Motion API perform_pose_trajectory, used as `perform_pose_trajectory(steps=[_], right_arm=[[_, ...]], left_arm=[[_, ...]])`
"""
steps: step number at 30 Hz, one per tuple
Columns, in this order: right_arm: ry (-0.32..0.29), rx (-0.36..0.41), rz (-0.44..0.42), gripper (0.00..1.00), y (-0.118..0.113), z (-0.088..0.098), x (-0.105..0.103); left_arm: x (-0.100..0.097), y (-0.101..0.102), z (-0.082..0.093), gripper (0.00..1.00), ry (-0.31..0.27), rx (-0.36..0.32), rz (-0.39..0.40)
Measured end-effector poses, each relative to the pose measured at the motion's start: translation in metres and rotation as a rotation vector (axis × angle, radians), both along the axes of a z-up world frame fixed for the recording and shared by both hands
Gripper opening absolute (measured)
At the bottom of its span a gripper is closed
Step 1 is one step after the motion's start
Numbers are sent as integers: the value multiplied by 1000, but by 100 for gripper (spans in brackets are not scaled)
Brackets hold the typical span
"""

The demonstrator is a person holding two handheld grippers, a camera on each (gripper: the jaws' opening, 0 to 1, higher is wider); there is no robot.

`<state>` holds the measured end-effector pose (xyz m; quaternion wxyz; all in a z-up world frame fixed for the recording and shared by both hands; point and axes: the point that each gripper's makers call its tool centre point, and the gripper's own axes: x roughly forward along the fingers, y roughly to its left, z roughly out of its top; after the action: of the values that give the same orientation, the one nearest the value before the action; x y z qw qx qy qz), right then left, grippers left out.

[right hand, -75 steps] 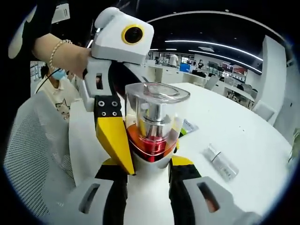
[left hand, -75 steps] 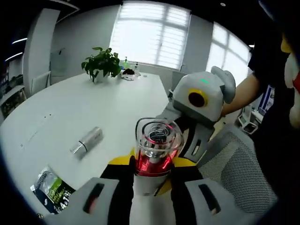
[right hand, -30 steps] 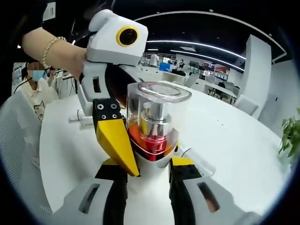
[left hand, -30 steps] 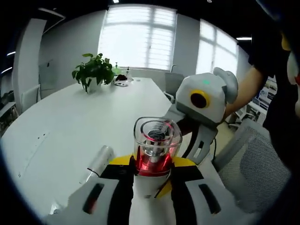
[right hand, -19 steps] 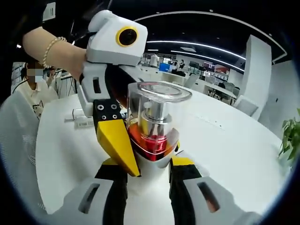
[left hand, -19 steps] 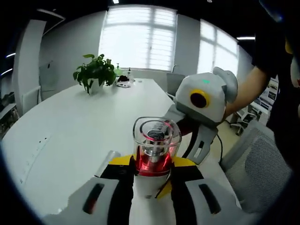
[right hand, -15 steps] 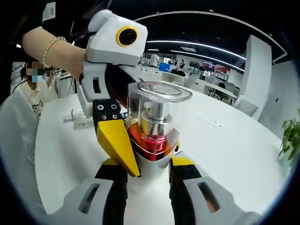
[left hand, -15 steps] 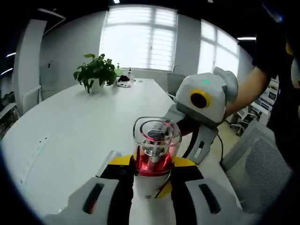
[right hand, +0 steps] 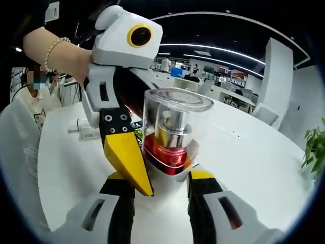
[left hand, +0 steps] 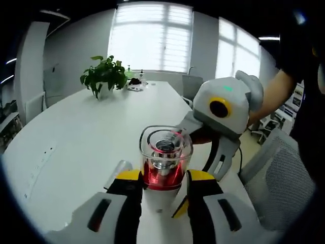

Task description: Arrange the skincare products in the storage area until every visible bottle or jar stands upright without overlapping.

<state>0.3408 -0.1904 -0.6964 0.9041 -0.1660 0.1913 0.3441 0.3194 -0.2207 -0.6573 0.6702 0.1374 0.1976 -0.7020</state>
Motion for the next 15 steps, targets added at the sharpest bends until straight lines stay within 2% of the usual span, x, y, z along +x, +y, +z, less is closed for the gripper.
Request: perform_pose_trajectory(steps=[3,8,15], right_arm=[[5,-18,6,48,3,-1,-5],[19,-7,-5,54,5,0,-13],[32,17,-32,61,4,4,-16]], left_arm=[[3,5,0,31,12,1,28],[8,14,0,39,33,3,81],[2,26,5,47,76,14,150]])
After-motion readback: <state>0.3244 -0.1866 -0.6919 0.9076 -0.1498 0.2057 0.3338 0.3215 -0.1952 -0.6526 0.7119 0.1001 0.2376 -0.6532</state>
